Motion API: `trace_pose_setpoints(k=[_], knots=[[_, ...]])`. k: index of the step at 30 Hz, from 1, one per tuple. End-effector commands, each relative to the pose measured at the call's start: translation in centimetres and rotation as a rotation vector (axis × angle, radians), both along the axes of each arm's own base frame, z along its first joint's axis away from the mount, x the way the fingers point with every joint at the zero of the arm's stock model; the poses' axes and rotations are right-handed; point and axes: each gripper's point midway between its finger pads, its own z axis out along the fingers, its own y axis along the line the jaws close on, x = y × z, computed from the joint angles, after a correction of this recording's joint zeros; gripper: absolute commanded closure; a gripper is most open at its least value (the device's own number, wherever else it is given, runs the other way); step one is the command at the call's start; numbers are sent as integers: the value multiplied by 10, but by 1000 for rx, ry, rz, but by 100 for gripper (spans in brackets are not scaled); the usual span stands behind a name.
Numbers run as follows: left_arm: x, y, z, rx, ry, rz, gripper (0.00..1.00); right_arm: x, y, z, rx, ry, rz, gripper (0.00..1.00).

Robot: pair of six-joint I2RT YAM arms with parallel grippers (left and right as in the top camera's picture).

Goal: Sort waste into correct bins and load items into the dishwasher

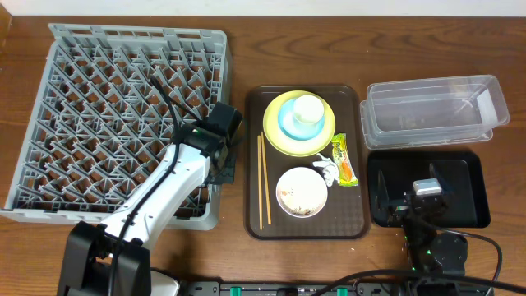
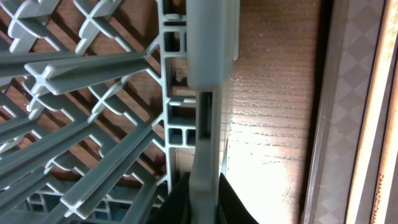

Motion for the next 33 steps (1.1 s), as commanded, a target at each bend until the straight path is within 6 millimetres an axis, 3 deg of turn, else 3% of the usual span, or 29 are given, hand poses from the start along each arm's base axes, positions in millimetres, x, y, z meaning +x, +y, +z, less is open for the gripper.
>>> trace_pose_setpoints(k=[1,11,16,33], knots=[[-11,-7,0,-43,34,16,90,0,1,-1,-6,3,7,1],[-17,-12,0,-84,59,120,91,0,1,-1,-6,3,7,1],[-22,-24,-1,-152,89,126,91,0,1,-1,-6,3,7,1],[-30,-30,0,-185,131,101,91,0,1,-1,-6,3,7,1]])
